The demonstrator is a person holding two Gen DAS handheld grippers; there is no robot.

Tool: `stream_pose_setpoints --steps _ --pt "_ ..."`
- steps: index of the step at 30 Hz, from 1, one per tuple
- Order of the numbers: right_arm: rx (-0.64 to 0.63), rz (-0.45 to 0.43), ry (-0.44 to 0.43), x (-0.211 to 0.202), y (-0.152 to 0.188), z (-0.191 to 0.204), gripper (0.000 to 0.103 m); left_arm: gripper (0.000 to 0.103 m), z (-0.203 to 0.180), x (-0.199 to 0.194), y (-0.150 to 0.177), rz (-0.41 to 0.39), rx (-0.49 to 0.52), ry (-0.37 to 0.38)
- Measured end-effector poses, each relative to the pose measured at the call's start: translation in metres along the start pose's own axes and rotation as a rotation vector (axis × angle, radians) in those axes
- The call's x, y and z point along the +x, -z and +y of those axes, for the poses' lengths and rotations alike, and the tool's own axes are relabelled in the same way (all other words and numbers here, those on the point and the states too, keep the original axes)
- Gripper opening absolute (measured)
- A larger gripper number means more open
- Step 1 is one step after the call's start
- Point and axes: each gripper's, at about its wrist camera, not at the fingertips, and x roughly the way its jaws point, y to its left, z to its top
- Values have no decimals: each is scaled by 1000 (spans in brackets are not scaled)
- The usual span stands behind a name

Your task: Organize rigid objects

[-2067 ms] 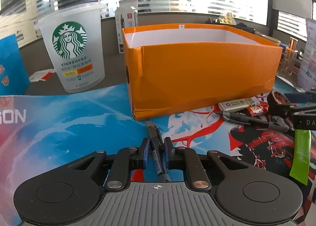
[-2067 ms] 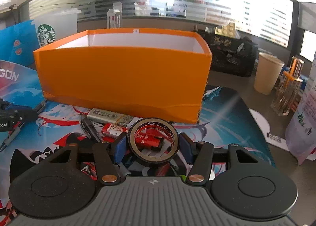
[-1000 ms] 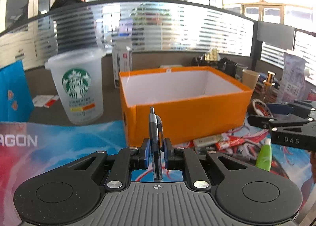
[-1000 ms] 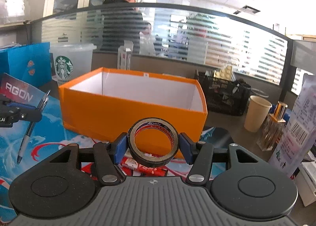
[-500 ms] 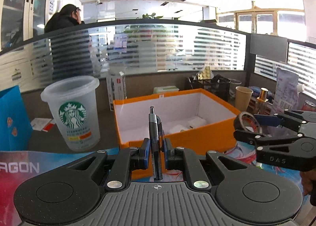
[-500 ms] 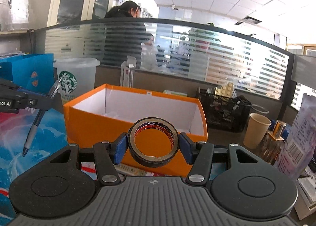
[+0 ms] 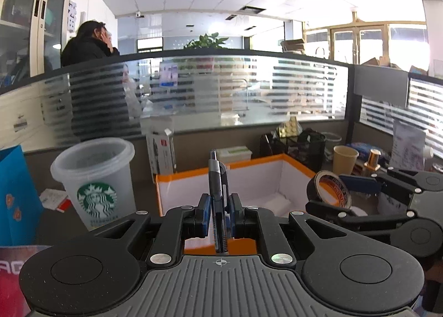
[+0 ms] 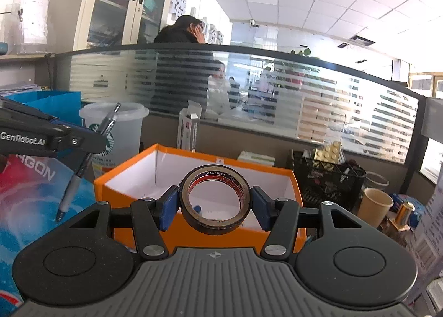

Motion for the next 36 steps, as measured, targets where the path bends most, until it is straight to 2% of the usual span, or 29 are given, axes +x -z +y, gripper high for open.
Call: stream_pose_setpoints --steps 16,27,36 --pt "14 -57 17 31 -38 -18 53 12 7 39 -49 -45 -32 3" --pt "36 -42 28 59 -48 -34 53 12 13 74 -60 -23 -49 11" --pt "48 -1 14 88 -42 -40 53 12 18 110 -50 40 -72 8"
